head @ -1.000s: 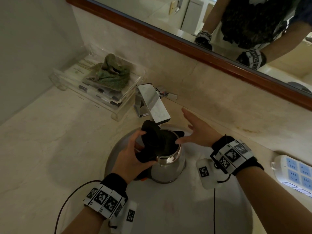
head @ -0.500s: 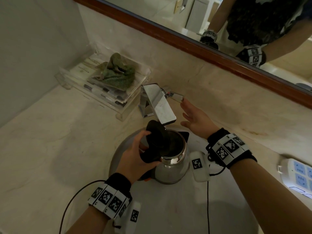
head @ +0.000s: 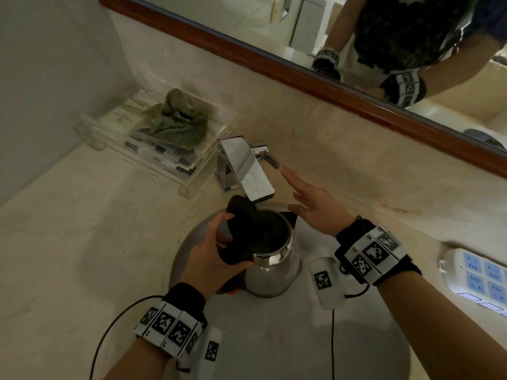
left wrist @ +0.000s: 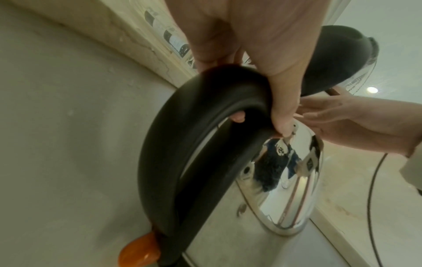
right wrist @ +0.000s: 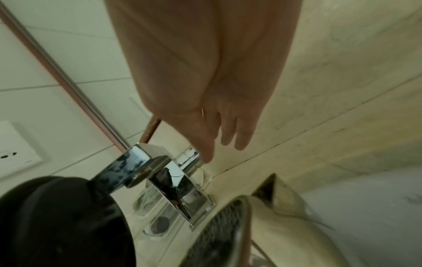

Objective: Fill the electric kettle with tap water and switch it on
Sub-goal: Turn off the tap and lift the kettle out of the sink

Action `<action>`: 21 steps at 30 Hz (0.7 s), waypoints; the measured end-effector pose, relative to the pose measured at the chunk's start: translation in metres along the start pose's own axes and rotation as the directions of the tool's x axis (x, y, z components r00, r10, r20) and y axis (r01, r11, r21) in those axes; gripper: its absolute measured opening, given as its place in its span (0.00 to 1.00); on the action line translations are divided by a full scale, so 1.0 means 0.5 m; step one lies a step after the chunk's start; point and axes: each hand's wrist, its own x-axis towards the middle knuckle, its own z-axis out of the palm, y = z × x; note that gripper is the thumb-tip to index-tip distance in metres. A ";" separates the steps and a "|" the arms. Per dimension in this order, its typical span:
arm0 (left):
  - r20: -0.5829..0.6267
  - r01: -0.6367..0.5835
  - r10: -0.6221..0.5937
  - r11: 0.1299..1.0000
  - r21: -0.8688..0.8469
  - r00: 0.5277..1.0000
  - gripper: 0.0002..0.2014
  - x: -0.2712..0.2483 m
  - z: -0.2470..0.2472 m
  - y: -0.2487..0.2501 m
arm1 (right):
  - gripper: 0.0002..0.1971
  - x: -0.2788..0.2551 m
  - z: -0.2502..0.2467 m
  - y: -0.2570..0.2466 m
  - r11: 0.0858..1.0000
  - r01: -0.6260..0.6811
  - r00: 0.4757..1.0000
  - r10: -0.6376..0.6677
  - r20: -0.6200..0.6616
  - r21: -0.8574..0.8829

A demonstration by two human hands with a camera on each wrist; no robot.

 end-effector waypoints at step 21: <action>0.197 -0.202 0.156 0.949 0.241 0.968 0.48 -0.017 0.007 -0.005 | 0.52 -0.103 0.119 0.112 0.937 -0.199 0.979 0.204 0.012 0.286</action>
